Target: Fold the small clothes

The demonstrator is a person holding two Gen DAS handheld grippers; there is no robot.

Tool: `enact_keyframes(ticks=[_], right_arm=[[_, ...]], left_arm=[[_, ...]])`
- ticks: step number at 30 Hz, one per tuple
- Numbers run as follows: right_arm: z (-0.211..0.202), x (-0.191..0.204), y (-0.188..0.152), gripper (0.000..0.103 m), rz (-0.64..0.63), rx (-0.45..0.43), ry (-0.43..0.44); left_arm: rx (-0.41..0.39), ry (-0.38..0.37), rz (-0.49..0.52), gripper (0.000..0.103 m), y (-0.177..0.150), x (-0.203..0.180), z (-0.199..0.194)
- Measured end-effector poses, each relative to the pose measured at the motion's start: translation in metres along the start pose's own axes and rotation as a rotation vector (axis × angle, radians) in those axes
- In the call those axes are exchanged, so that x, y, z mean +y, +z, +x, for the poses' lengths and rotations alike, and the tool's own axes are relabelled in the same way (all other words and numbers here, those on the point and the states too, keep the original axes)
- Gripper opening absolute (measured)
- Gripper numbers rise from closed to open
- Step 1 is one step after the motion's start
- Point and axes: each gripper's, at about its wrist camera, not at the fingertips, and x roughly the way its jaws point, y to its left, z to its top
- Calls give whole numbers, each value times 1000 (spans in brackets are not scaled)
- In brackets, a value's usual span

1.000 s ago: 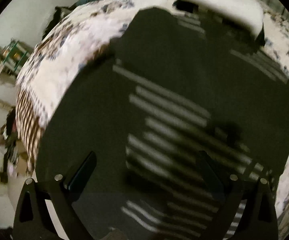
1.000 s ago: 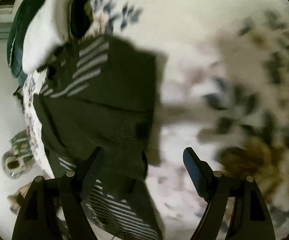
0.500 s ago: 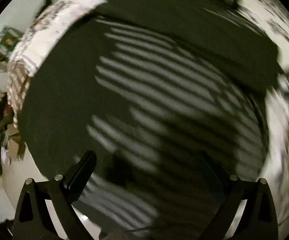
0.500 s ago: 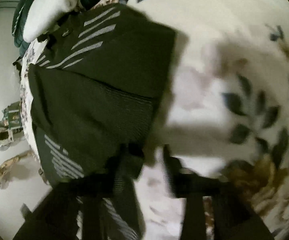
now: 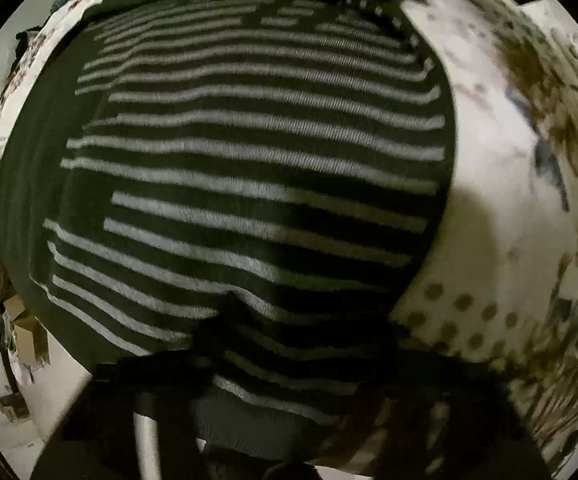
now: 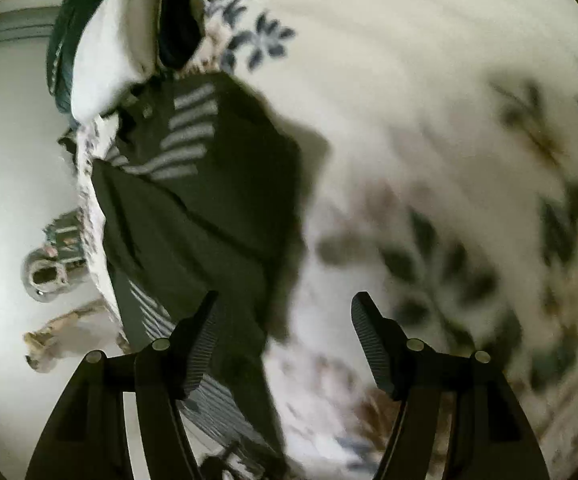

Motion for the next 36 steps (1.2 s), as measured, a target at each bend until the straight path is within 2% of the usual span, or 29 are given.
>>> enact_keyframes(ticks=[1, 4, 7, 14, 17, 20, 24, 26, 28, 30, 32, 35, 36], right_arm=[[5, 1, 8, 68, 2, -4, 5], [24, 4, 32, 68, 18, -2, 1], [39, 8, 42, 70, 42, 7, -5], [51, 16, 43, 73, 28, 14, -32], [52, 17, 44, 72, 29, 18, -34], [51, 18, 43, 72, 25, 24, -51], [39, 25, 29, 72, -6, 73, -74], [29, 27, 13, 73, -24, 103, -64], [17, 25, -5, 78, -35, 127, -73], [6, 18, -20, 80, -33, 141, -87], [-1, 10, -31, 80, -30, 143, -108], [-5, -4, -33, 80, -8, 121, -124], [-4, -9, -30, 80, 10, 107, -110]], left_arm=[[-8, -4, -3, 16, 1, 0, -3], [-5, -36, -42, 7, 2, 7, -8], [-3, -66, -80, 6, 4, 13, -11], [-6, -108, -116, 4, 6, 25, -13], [-13, -126, -132, 4, -4, 27, -25], [-19, -190, -178, 5, -5, 41, -42], [26, -327, -303, 11, -10, 75, -63], [30, -347, -351, 26, -21, 88, -70], [18, -351, -370, 61, -23, 99, -75], [13, -338, -359, 64, -22, 97, -71], [52, -348, -322, 64, -28, 93, -60], [111, -317, -220, 64, -32, 61, -29], [132, -282, -175, 62, -34, 49, -15]])
